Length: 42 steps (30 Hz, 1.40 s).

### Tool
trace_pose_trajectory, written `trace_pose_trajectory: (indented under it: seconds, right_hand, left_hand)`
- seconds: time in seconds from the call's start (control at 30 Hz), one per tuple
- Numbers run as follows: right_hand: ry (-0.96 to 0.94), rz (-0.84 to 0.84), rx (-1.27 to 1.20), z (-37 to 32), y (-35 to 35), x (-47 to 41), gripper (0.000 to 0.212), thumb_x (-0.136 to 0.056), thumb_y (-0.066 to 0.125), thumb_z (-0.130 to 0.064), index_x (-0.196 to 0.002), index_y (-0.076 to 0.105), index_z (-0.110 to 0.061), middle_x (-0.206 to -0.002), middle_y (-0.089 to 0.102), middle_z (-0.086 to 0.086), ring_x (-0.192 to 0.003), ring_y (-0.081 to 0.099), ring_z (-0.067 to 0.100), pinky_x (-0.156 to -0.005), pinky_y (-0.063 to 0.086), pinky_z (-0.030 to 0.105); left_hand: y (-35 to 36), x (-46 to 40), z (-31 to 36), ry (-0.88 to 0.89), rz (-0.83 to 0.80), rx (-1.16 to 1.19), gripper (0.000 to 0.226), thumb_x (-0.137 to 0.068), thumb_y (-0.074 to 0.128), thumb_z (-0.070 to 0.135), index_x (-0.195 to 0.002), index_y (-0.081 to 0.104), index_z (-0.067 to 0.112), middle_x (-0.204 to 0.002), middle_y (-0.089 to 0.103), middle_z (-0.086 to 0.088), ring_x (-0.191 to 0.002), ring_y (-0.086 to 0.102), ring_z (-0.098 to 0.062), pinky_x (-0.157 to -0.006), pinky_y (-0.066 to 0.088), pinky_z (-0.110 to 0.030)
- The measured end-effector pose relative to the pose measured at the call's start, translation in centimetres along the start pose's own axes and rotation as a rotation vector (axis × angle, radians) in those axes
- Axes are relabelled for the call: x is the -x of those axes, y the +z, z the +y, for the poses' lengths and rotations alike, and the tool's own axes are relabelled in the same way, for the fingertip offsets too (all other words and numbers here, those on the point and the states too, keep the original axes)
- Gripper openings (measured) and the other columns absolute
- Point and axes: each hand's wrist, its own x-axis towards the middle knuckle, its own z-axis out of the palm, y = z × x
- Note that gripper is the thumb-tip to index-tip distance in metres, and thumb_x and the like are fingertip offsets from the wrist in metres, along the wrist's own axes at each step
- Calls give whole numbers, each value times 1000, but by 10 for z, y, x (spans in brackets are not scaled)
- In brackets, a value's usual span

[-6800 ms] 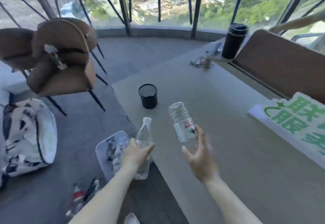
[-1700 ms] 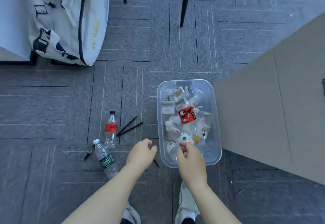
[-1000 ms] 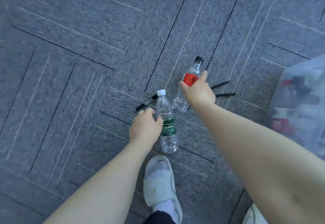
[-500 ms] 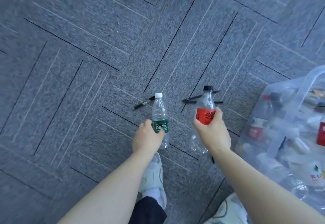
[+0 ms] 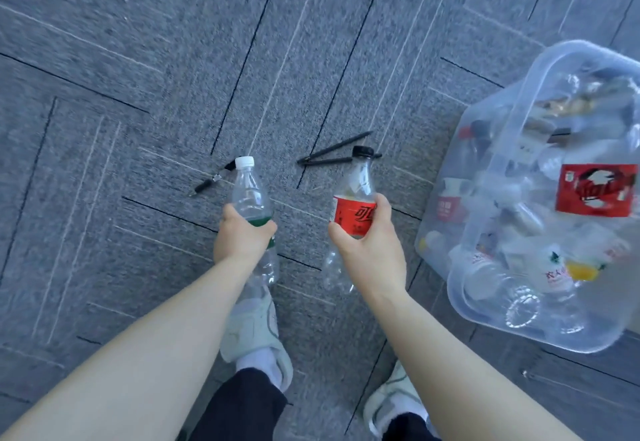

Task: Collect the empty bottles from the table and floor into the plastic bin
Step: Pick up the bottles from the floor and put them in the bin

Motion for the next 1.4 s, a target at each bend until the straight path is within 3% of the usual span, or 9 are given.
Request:
trace_pose_trajectory:
  seconds: [0.17, 0.27, 0.5, 0.6, 0.77, 0.97, 1.2, 1.3, 1.4]
  right_hand:
    - [-19, 44, -109, -23, -91, 47, 84, -76, 62, -57, -146, 18, -42, -109, 58, -16, -93, 58, 6, -78, 50, 37]
    - [15, 138, -187, -14, -164, 70, 78, -75, 58, -62, -143, 27, -43, -113, 60, -17, -103, 59, 9, -82, 52, 39]
    - [221, 347, -147, 54, -315, 69, 58, -84, 58, -54, -134, 34, -37, -103, 60, -5, -91, 58, 20, -73, 48, 39]
    - [251, 344, -133, 84, -344, 25, 68, -83, 55, -58, -141, 32, -29, -114, 64, 7, -99, 61, 30, -84, 51, 46]
    - [215, 334, 63, 92, -361, -10, 65, -94, 46, -50, -146, 35, -13, -138, 51, 20, -124, 45, 40, -101, 36, 45]
    - [114, 343, -194, 103, -345, 63, 31, -95, 50, -28, -123, 59, -22, -127, 58, 1, -114, 51, 22, -88, 42, 33]
    - [120, 234, -318, 124, -309, 121, 20, -95, 52, -22, -112, 62, -25, -113, 57, -9, -102, 57, 11, -83, 45, 29]
    - [114, 243, -308, 128, -293, 121, 20, -95, 51, -20, -111, 62, -24, -110, 56, -11, -100, 57, 10, -81, 44, 27]
    - [88, 245, -311, 121, -279, 127, 19, -94, 51, -17, -106, 61, -25, -107, 57, -10, -96, 57, 10, -80, 45, 28]
  left_hand:
    - [-52, 90, 23, 93, -77, -60, 68, -72, 68, 48, -127, 38, 22, -109, 60, -4, -86, 60, -28, -74, 55, -42]
    - [-77, 149, 61, 163, -111, -93, 78, -73, 67, 51, -137, 33, 23, -125, 57, -5, -101, 59, -29, -80, 53, -44]
    - [-65, 261, 175, 401, -166, -170, 88, -78, 62, 58, -148, 18, 29, -147, 42, 1, -115, 55, -26, -85, 52, -40]
    - [-38, 289, 209, 457, -195, -181, 89, -78, 62, 58, -149, 18, 29, -148, 40, 1, -120, 52, -25, -85, 50, -38]
    - [9, 320, 230, 523, -236, -202, 81, -72, 63, 59, -141, 29, 33, -128, 55, 2, -96, 58, -20, -80, 52, -37]
    - [41, 348, 215, 404, -321, -223, 94, -59, 53, 71, -141, 27, 32, -120, 60, 2, -95, 64, -24, -80, 56, -44]
    - [72, 329, 246, 365, -286, -96, 89, -84, 54, 62, -152, 15, 20, -151, 38, -9, -133, 43, -32, -100, 41, -42]
    - [77, 310, 257, 452, -287, -89, 64, -93, 38, 57, -145, 36, 21, -146, 46, -7, -130, 45, -30, -103, 37, -41]
    - [62, 297, 235, 484, -185, -75, 43, -96, 33, 44, -124, 56, 21, -124, 62, -4, -109, 56, -26, -89, 44, -36]
